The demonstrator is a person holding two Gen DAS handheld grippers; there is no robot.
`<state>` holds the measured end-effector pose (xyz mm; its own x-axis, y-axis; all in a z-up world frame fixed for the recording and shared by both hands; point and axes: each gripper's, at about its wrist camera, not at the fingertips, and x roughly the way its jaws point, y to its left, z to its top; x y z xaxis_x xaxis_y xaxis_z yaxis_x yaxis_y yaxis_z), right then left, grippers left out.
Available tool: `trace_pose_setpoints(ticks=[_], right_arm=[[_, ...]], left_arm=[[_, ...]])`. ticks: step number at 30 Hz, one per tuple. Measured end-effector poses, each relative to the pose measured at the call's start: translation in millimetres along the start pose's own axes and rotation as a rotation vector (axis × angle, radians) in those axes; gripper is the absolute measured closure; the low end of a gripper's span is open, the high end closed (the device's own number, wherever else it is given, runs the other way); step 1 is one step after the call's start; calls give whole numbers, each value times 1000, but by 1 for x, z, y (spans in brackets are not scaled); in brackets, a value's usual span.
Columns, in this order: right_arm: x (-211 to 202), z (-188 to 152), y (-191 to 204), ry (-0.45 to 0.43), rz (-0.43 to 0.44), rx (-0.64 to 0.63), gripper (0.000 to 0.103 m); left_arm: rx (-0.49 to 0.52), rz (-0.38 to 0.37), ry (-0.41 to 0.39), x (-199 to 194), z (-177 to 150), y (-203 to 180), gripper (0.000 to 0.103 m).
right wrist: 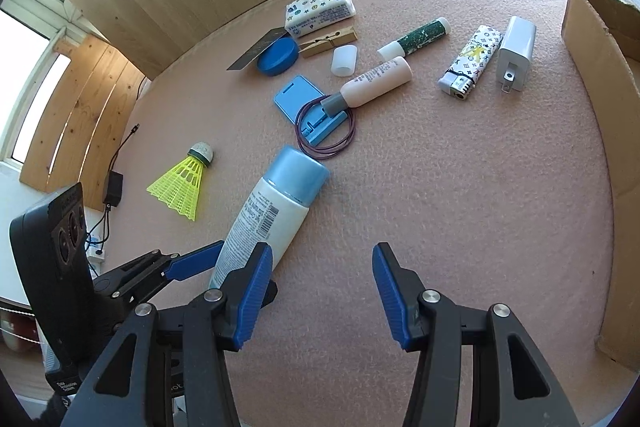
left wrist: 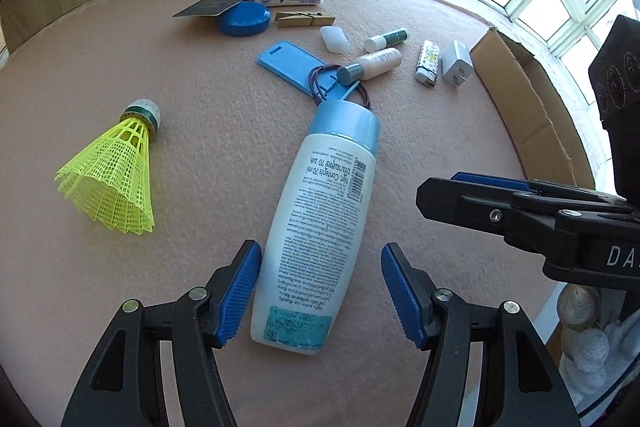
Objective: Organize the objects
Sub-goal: 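Lower the left gripper onto the white-and-blue lotion bottle and close, then carry the lotion bottle with the left gripper into the cardboard box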
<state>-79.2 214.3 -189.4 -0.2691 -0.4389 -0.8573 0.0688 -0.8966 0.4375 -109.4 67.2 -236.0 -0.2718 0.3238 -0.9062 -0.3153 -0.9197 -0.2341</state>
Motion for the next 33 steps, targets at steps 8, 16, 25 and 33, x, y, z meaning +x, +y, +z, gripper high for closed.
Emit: trace_pose_setpoints(ticks=[8, 16, 25, 33], right_arm=[[10, 5, 11, 24, 23, -10, 54], [23, 6, 13, 72, 69, 34, 55], [38, 5, 16, 120, 89, 38, 60], [38, 6, 20, 128, 83, -1, 61]], left_arm=[[-41, 40, 42, 0, 16, 24, 25], [22, -61, 109, 8, 16, 11, 51], [-12, -108, 82, 9, 10, -1, 56], [-41, -103, 62, 4, 7, -5, 56]])
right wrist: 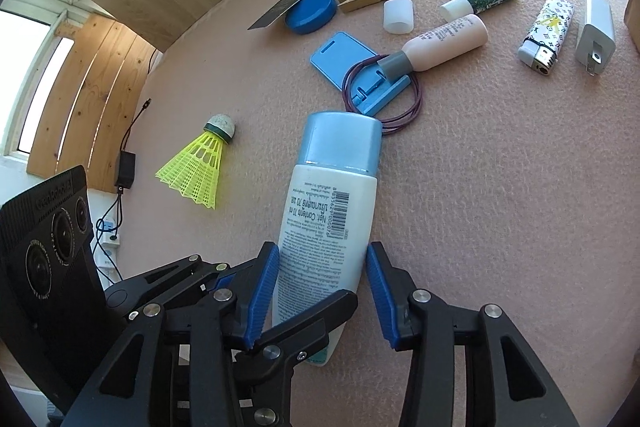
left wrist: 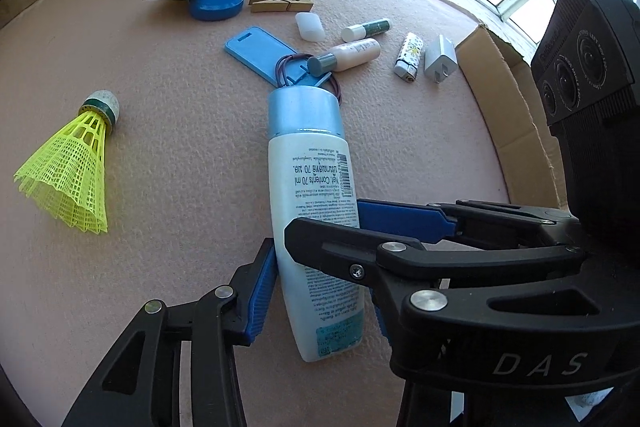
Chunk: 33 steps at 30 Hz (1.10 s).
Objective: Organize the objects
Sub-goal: 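Carry the lotion bottle with the left gripper into the cardboard box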
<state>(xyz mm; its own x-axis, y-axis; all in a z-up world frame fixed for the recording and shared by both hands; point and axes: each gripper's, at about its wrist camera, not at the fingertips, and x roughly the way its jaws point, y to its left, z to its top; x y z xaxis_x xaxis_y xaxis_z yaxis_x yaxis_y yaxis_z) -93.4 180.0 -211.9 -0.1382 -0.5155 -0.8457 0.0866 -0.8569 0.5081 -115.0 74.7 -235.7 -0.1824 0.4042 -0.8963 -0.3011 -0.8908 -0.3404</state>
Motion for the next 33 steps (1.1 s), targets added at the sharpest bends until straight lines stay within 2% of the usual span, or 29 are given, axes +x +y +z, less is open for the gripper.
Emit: trace_pose_setpoints(ticks=[7, 14, 24, 33], right_arm=[[-28, -5, -7, -37, 10, -8, 61], [-79, -6, -25, -124, -23, -4, 61], [-165, -9, -80, -272, -95, 54, 61], [-207, -22, -134, -331, -146, 139, 61]], left_arm=[[35, -7, -36, -11, 3, -32, 56], [118, -45, -82, -17, 19, -89, 56], [254, -125, -122, -8, 50, -195, 56], [341, -163, -96, 21, 58, -262, 56]])
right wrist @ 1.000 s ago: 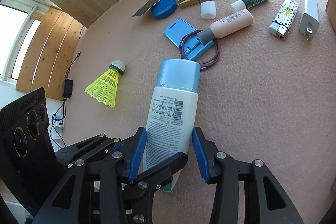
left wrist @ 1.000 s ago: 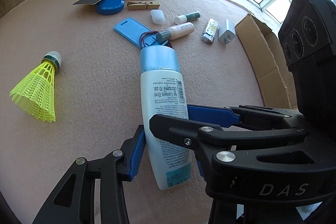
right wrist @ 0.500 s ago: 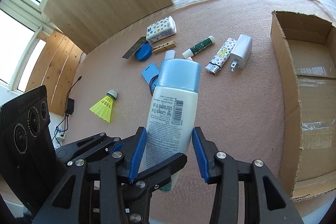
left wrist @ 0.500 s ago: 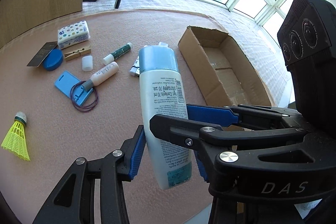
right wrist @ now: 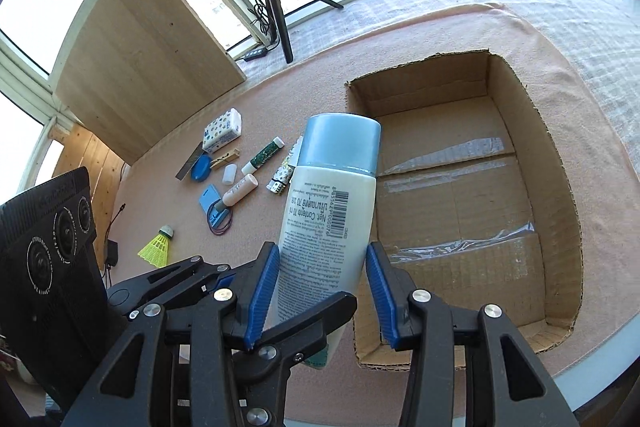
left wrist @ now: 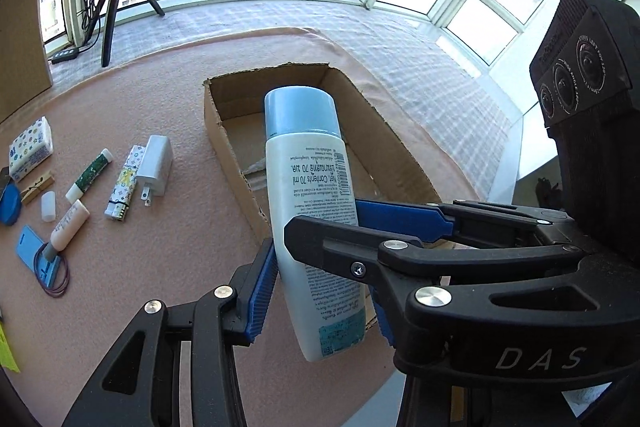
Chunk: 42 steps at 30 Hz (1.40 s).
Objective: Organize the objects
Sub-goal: 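Carry the lotion bottle with the left gripper into the cardboard box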
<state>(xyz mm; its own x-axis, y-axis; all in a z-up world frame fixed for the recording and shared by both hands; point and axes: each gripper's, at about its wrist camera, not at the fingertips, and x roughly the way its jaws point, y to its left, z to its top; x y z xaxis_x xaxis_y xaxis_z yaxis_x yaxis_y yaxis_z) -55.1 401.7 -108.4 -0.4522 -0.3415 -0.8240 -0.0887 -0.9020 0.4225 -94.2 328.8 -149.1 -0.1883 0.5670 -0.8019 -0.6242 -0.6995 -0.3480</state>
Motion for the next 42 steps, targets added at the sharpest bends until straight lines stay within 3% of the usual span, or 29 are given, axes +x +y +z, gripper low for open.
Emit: trace_pose_setpoints(ticks=[8, 11, 13, 18, 24, 28, 36, 39, 42], right_arm=[[-4, -3, -31, -13, -14, 32, 61], [-4, -2, -33, -31, 1, 23, 55], [-6, -1, -33, -51, -12, 15, 42], [-7, 6, -23, -71, -14, -10, 40], [3, 4, 10, -82, -15, -52, 40], [18, 2, 45, -90, -7, -71, 40], [66, 14, 120, -24, -20, -125, 40], [87, 25, 138, 10, -11, -127, 41], [114, 37, 153, 55, -21, -167, 53]], left_arm=[[45, 15, 37, 24, 7, -21, 55], [32, 34, 52, 25, 3, -15, 52], [17, 62, 47, 20, 0, -7, 51], [-25, 99, 19, -3, -9, 16, 48], [-54, 138, -4, -42, -29, 59, 44], [-90, 171, -8, -70, -49, 101, 35], [-194, 168, 2, -112, -98, 191, 35], [-216, 204, 4, -122, -112, 214, 36], [-262, 221, -22, -129, -121, 230, 36]])
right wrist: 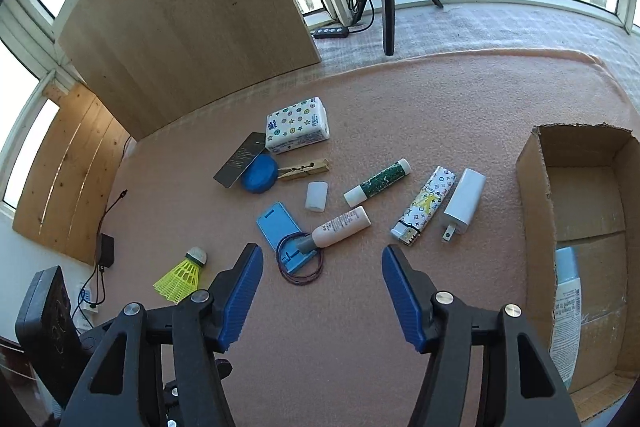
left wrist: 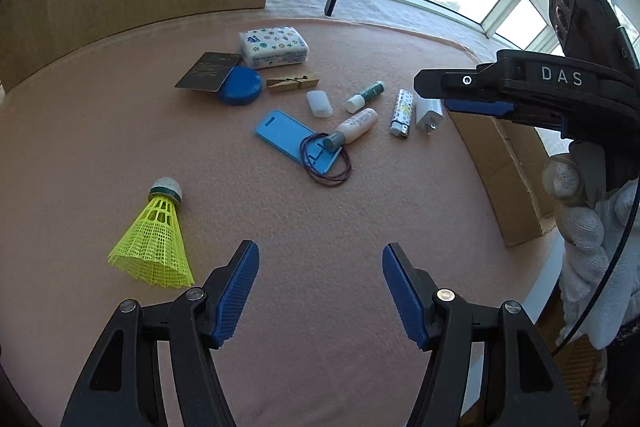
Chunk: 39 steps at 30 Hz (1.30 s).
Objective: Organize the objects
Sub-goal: 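Carry the lotion bottle with the left gripper into the cardboard box, then grasp the small white-pink bottle with the right gripper while the left gripper approaches the purple band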
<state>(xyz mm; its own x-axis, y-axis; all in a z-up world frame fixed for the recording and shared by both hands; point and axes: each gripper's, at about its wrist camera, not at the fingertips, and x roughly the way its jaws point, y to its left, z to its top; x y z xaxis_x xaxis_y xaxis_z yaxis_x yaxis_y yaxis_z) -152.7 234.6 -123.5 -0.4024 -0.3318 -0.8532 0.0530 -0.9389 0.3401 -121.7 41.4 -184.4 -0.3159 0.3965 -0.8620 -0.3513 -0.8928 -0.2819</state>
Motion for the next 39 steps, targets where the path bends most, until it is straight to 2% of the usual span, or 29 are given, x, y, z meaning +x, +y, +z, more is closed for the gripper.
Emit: trace_pose_setpoints(ticks=[3, 6, 10, 18, 23, 27, 32, 37, 39], right_arm=[[32, 14, 3, 79, 8, -30, 67], [58, 24, 3, 150, 10, -61, 71], [80, 34, 12, 196, -1, -132, 72], [115, 42, 14, 263, -38, -178, 73], [106, 26, -4, 275, -17, -133, 74], [90, 4, -20, 270, 0, -105, 74], [80, -29, -28, 264, 4, -105, 74], [65, -51, -40, 248, 15, -59, 85], [61, -56, -45, 240, 11, -46, 85]], left_arm=[[-72, 22, -27, -1, -4, 10, 37], [-127, 21, -40, 1, -7, 13, 41], [-175, 24, -36, 8, -9, 12, 48], [-171, 40, -22, 16, 0, 9, 51], [-151, 32, -7, 28, 9, 8, 57], [-147, 9, 13, 41, 17, 6, 64], [-128, 5, 34, 59, 29, 1, 69], [-118, 29, 41, 76, 42, -1, 70], [-116, 44, 44, 81, 47, -2, 70]])
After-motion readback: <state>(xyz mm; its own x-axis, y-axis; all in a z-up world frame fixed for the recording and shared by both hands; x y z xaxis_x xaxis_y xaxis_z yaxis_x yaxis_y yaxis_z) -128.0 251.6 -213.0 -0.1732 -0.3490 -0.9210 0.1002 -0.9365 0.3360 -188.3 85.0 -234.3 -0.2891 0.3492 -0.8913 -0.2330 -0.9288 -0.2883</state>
